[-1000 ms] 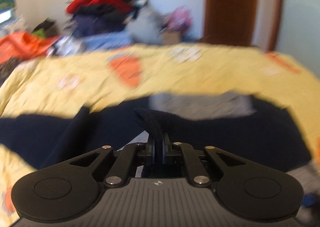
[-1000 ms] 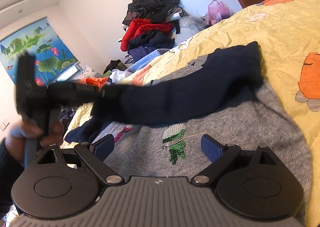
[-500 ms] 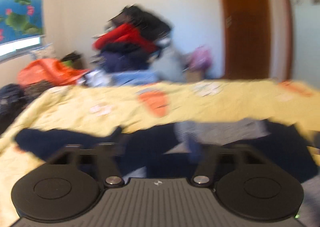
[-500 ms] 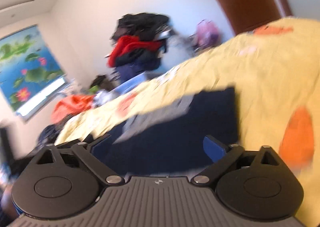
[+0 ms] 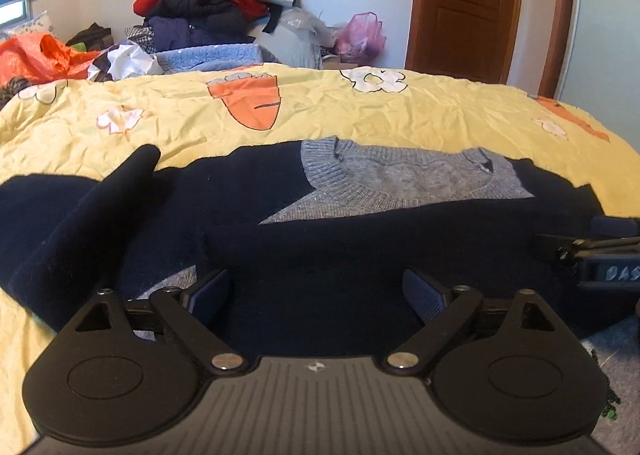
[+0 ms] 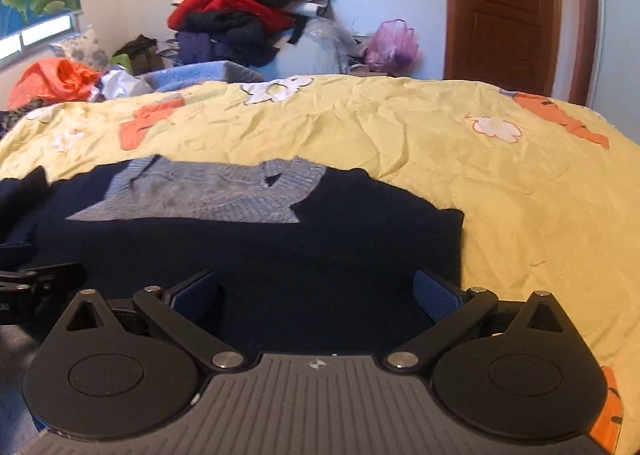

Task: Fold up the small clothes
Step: 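Grasp the cuff of the other navy sleeve with the left tool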

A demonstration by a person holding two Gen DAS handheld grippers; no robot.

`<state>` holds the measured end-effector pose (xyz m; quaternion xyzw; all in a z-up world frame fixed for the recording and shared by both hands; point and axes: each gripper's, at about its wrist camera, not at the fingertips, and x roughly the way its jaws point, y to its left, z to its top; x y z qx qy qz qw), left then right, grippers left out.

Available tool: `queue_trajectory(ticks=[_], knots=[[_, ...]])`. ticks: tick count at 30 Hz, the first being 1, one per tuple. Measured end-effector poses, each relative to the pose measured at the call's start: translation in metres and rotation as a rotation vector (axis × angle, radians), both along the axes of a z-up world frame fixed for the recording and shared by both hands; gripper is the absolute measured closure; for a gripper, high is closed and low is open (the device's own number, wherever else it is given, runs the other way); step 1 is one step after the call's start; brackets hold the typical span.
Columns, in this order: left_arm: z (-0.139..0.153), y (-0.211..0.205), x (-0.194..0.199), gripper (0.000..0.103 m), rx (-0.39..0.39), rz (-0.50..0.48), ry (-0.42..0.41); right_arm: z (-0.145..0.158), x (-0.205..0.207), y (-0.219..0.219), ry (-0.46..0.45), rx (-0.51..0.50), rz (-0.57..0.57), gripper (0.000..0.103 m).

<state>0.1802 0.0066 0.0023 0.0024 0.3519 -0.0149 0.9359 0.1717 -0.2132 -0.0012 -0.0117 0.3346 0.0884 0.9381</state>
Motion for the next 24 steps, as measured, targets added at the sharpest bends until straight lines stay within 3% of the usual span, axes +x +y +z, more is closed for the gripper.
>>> queue_trajectory(ticks=[2,5,7,9,13,17,20,24], knots=[[0.007,-0.004,-0.005,0.009,0.019,-0.005,-0.016,0.0,0.0,0.0,0.0,0.005,0.001,0.0],[0.029,0.02,-0.037,0.009,-0.023,0.015,-0.135,0.002,-0.001,-0.004,-0.002,0.031,0.016,0.0],[0.044,0.056,-0.057,0.008,-0.074,0.062,-0.217,0.002,-0.002,-0.006,-0.004,0.043,0.019,0.0],[0.054,0.106,-0.062,0.008,-0.13,0.16,-0.246,0.002,-0.002,-0.005,-0.005,0.037,0.019,0.0],[0.059,0.231,-0.054,0.008,-0.332,0.454,-0.22,0.002,-0.002,-0.005,-0.006,0.024,0.019,0.0],[0.036,0.337,-0.049,0.008,-0.638,0.72,-0.189,0.002,-0.003,-0.005,-0.007,0.023,0.018,0.0],[0.016,0.376,-0.047,0.008,-0.785,0.802,-0.185,0.002,-0.002,-0.005,-0.007,0.024,0.019,0.0],[0.005,0.39,-0.031,0.011,-0.805,0.802,-0.193,0.002,-0.002,-0.004,-0.007,0.024,0.019,0.0]])
